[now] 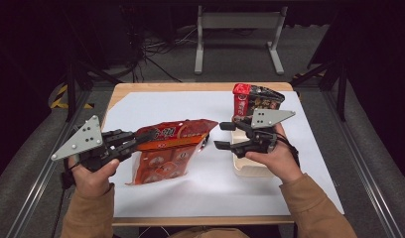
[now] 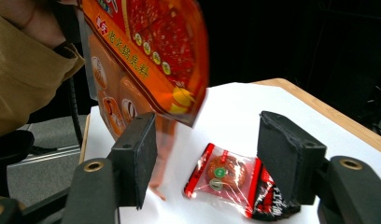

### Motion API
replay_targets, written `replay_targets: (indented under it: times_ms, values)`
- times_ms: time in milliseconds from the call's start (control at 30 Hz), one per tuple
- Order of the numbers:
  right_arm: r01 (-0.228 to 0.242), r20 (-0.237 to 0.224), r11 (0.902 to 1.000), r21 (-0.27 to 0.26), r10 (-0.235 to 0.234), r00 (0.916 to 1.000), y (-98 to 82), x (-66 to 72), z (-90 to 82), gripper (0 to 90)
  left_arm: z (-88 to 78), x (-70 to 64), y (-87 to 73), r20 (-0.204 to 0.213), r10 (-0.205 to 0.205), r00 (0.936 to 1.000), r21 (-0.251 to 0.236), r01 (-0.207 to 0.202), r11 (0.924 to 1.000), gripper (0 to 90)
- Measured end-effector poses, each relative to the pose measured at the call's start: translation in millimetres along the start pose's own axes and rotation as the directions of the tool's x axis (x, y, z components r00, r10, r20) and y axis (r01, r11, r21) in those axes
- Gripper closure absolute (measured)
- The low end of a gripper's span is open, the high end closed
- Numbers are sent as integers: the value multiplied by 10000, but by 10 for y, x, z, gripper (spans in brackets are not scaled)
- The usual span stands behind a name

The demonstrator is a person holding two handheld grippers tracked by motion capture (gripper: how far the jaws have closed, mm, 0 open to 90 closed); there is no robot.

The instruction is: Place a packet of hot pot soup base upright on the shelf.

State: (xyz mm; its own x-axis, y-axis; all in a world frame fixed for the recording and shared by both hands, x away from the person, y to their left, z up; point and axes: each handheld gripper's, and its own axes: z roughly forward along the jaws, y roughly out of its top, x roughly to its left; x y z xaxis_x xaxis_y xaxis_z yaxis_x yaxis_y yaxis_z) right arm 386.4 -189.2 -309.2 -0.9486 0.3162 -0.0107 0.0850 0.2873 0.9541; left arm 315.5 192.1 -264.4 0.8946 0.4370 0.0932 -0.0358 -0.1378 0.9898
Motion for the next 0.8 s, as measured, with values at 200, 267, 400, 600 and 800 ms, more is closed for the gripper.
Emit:
replay_targets:
  times_ms: [200, 267, 400, 600, 800]
  values:
    - [75, -235, 10000, -58, -76, 9997, -49, 39, 124, 360, 129, -24, 5, 256, -217, 9994, -110, 220, 9997, 900]
    - [82, -273, 9999, -70, -84, 9996, -57, 41, 142, 357, 150, -29, 6, 317, -265, 9991, -134, 269, 9995, 900]
    - [187, -394, 9998, -44, -189, 9990, -94, 65, 236, 344, 216, -47, 6, 475, -362, 9982, -180, 371, 9992, 900]
    - [152, -546, 9998, -103, -158, 9984, -138, 73, 326, 335, 244, -63, 9, 460, -353, 9983, -239, 364, 9991, 900]
    - [181, -913, 9997, -161, -195, 9956, -178, 108, 429, 324, 264, -64, -1, 564, -427, 9975, -382, 449, 9983, 900]
